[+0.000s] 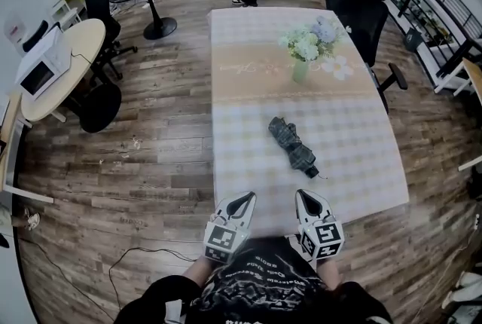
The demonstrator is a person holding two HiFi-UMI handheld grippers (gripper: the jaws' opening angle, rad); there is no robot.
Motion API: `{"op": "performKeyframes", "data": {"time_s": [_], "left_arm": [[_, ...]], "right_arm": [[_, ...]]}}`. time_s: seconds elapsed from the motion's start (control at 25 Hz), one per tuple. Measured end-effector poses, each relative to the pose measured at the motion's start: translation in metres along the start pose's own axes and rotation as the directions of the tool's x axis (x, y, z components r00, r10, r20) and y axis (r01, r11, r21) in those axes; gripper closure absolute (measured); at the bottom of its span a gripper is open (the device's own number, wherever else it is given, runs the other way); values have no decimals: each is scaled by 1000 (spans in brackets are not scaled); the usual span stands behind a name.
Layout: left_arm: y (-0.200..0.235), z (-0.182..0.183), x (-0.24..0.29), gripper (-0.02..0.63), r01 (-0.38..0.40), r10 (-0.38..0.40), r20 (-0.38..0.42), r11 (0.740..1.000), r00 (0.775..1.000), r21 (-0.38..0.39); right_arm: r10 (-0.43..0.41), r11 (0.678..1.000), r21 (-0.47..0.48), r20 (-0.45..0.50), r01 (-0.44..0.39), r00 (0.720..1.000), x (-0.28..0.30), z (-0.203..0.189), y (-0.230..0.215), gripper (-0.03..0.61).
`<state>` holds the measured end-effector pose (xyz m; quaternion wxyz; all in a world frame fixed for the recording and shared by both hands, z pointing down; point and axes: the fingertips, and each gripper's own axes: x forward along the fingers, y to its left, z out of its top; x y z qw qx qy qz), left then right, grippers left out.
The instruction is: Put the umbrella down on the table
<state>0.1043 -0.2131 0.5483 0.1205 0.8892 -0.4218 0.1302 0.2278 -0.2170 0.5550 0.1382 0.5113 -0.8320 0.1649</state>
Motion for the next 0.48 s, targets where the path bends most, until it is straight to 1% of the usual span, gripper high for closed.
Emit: {"op": "performKeyframes", "data": {"time_s": [0.2,0.48], "left_arm": [[-2,-2,1,594,-1,1,-3,1000,1000,1],[-6,-5,5,594,17,-16,3,999,1000,-35]], "right_arm": [[9,999,38,-1,-9,1000,-1,-5,-3,571],[28,999,29,-20,-27,999,0,-9,-4,571]]}}
